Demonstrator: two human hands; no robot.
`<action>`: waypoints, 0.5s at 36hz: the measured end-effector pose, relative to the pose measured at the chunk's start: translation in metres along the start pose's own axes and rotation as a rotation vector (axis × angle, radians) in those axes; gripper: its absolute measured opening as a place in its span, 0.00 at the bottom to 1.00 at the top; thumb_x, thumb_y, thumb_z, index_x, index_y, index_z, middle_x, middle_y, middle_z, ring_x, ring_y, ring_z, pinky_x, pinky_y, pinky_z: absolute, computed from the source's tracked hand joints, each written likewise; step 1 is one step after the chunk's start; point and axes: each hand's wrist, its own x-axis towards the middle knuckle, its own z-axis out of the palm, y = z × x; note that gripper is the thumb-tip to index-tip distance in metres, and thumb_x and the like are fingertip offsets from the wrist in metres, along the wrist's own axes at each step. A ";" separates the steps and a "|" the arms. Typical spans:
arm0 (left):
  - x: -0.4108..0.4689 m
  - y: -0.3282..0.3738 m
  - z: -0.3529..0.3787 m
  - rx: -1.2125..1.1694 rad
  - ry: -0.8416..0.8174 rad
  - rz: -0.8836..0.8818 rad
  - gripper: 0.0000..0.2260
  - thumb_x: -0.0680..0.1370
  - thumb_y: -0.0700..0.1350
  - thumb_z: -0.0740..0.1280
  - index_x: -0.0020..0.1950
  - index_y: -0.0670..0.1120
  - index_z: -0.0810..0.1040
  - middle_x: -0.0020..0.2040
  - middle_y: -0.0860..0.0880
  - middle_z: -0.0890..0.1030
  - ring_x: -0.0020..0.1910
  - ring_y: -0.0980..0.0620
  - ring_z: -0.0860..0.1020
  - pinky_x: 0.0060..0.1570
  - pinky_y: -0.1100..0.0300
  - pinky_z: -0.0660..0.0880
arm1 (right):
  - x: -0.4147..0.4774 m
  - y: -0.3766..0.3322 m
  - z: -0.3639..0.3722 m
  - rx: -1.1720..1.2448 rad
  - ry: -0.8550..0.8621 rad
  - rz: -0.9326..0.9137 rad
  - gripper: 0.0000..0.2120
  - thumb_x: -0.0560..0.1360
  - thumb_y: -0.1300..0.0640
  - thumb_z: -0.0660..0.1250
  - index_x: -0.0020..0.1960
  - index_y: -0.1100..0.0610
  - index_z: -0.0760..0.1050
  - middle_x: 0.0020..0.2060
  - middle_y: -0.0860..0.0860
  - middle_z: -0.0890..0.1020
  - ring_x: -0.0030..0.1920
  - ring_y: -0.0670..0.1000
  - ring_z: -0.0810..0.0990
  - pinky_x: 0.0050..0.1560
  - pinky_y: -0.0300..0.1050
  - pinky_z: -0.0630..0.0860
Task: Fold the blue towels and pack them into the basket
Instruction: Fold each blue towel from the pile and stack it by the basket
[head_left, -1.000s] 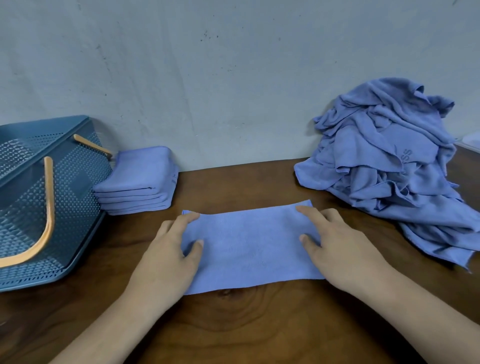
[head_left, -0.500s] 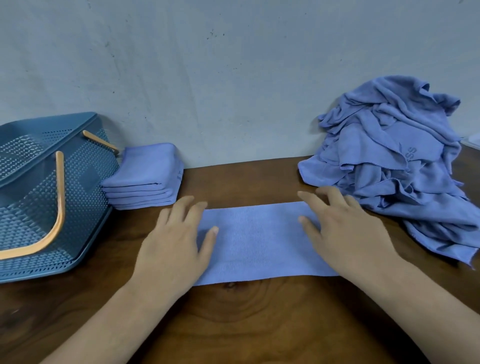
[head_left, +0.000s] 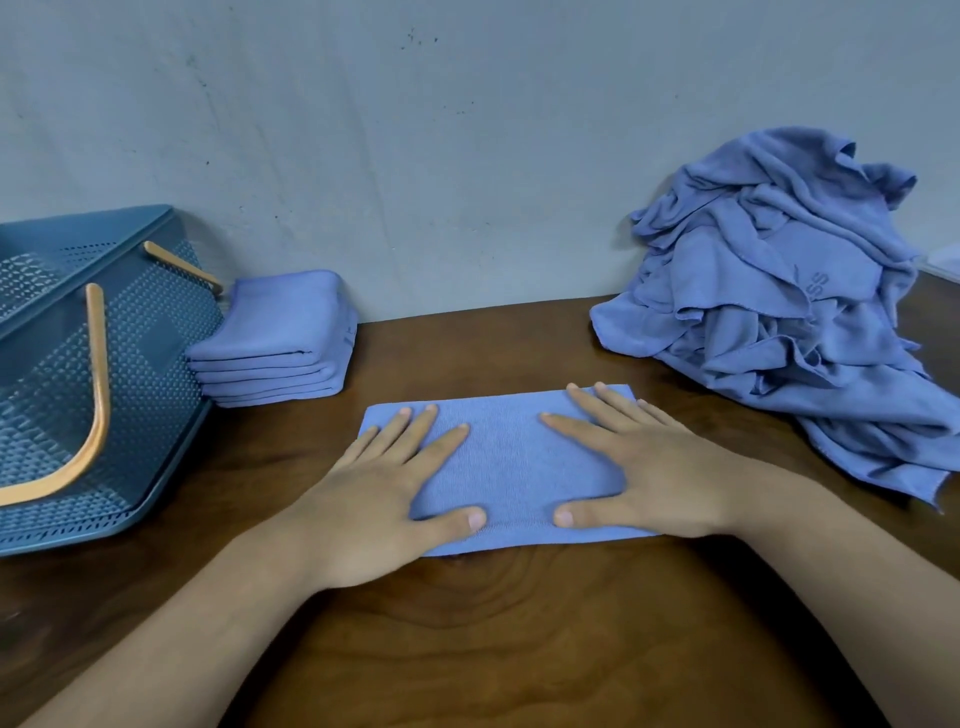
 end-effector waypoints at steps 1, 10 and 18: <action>0.000 -0.001 -0.002 -0.008 -0.014 -0.006 0.40 0.72 0.84 0.49 0.79 0.75 0.35 0.81 0.67 0.29 0.78 0.64 0.25 0.82 0.52 0.34 | 0.000 0.002 -0.001 0.008 -0.007 0.006 0.50 0.65 0.12 0.55 0.79 0.24 0.38 0.80 0.33 0.31 0.78 0.37 0.25 0.84 0.52 0.36; 0.004 0.008 -0.022 0.069 0.091 -0.034 0.40 0.74 0.81 0.54 0.83 0.66 0.57 0.84 0.63 0.54 0.84 0.57 0.51 0.83 0.49 0.47 | 0.003 0.001 -0.001 0.028 0.025 0.043 0.53 0.63 0.12 0.56 0.81 0.27 0.42 0.83 0.33 0.37 0.81 0.38 0.30 0.83 0.53 0.37; 0.055 0.042 0.000 0.047 0.055 0.199 0.36 0.79 0.77 0.48 0.85 0.66 0.45 0.85 0.64 0.41 0.83 0.61 0.37 0.83 0.42 0.41 | 0.002 0.002 -0.001 0.028 0.021 0.024 0.52 0.64 0.11 0.54 0.82 0.29 0.43 0.83 0.34 0.39 0.81 0.39 0.32 0.84 0.54 0.39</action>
